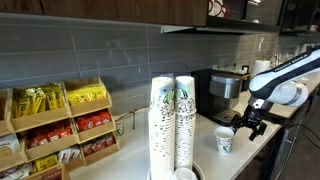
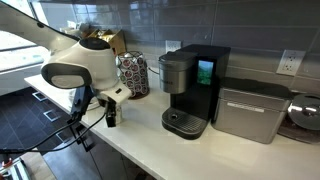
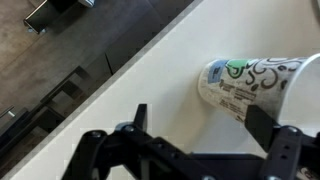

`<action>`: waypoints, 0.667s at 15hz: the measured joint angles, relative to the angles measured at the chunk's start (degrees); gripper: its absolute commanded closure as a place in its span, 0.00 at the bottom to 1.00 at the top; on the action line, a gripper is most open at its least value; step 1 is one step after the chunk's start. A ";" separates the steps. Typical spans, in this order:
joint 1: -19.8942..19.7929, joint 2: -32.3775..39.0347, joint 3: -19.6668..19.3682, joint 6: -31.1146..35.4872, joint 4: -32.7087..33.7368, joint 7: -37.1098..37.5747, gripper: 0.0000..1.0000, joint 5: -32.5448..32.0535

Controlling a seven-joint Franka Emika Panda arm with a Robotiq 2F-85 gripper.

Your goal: Stack the coffee cup on top of the right stacked cups

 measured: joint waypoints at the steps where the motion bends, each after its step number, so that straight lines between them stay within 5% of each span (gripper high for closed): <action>1: 0.32 0.18 0.15 0.00 -0.03 0.18 0.00 1.05; 10: 1.56 1.01 2.86 0.05 -0.05 4.65 0.00 4.35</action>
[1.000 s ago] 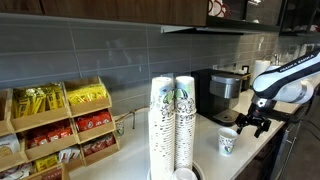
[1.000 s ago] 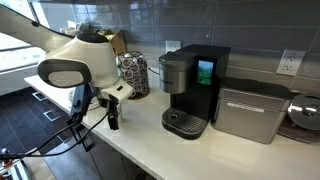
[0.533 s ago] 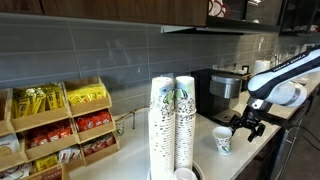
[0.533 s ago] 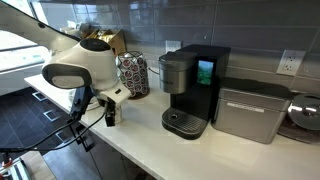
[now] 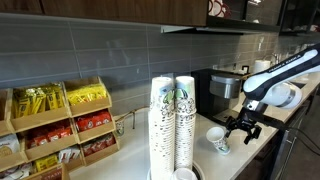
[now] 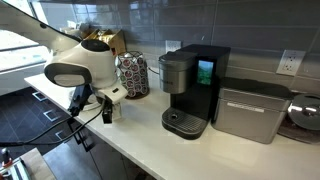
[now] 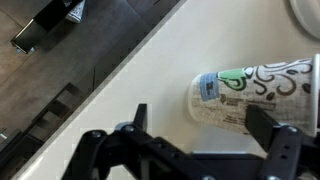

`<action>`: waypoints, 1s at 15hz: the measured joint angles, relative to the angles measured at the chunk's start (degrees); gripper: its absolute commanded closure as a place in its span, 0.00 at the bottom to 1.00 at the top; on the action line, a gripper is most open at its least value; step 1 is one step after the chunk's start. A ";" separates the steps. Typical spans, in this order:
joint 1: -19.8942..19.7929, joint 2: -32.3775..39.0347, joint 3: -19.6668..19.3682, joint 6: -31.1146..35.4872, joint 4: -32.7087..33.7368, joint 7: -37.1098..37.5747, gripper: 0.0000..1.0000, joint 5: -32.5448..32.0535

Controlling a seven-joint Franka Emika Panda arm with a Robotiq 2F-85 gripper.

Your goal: Stack the coffee cup on top of the right stacked cups

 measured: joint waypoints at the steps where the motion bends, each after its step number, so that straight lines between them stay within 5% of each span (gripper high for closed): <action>1: 0.17 0.00 0.41 0.05 0.00 0.62 0.00 0.01; 15: 0.65 -0.04 6.50 3.36 0.83 13.29 0.00 -0.07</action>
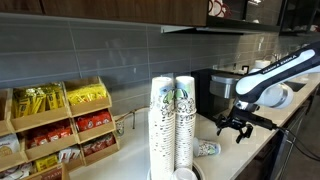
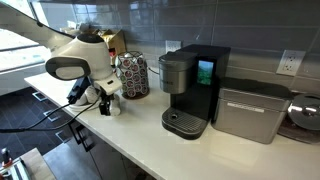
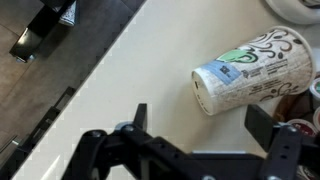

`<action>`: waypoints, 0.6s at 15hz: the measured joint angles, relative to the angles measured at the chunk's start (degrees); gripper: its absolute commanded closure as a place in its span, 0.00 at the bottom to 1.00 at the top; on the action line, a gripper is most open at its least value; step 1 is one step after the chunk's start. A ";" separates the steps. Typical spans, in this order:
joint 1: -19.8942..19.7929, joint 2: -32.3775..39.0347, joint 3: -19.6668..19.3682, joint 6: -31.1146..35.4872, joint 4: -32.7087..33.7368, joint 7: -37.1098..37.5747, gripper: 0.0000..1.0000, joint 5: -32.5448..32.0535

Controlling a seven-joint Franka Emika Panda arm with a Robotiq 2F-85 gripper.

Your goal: Stack the coffee cup on top of the right stacked cups

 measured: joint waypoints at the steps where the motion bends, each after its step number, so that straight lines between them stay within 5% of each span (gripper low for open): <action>1: 0.00 0.00 0.11 0.01 0.04 0.28 0.00 0.00; 6: -0.01 0.01 0.14 0.26 0.12 1.09 0.00 0.00; 9: -0.08 0.39 1.49 4.10 0.10 8.69 0.00 -0.11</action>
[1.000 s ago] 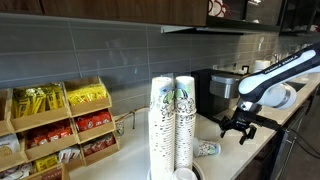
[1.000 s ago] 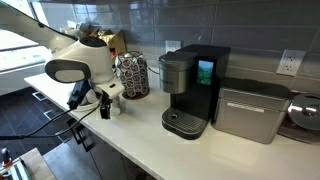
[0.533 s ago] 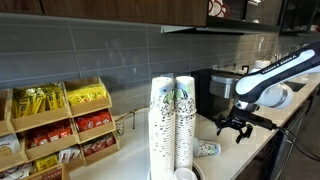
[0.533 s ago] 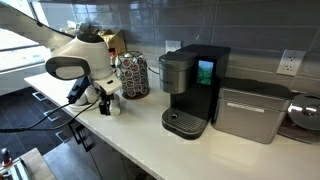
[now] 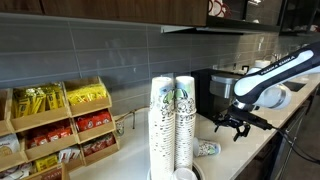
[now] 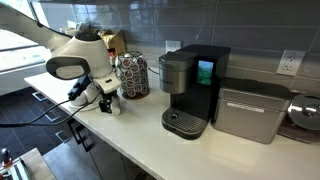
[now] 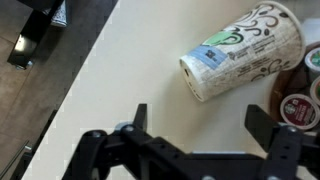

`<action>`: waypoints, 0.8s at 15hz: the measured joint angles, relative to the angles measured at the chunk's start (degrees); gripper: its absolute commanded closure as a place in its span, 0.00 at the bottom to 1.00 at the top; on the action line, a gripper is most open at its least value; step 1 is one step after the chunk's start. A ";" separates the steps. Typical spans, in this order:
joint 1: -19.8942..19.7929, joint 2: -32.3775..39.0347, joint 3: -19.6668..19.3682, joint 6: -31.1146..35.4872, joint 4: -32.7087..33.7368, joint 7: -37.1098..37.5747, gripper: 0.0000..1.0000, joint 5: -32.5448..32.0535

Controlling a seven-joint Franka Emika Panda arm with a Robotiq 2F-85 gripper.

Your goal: Stack the coffee cup on top of the right stacked cups

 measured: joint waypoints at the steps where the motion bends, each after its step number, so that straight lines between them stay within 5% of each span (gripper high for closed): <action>1: -0.06 0.25 0.75 1.26 0.01 3.26 0.00 -0.23; 7: -0.47 2.65 4.03 2.37 0.34 21.84 0.00 -4.23; 12: -0.06 4.35 4.07 1.66 1.01 29.85 0.00 -5.18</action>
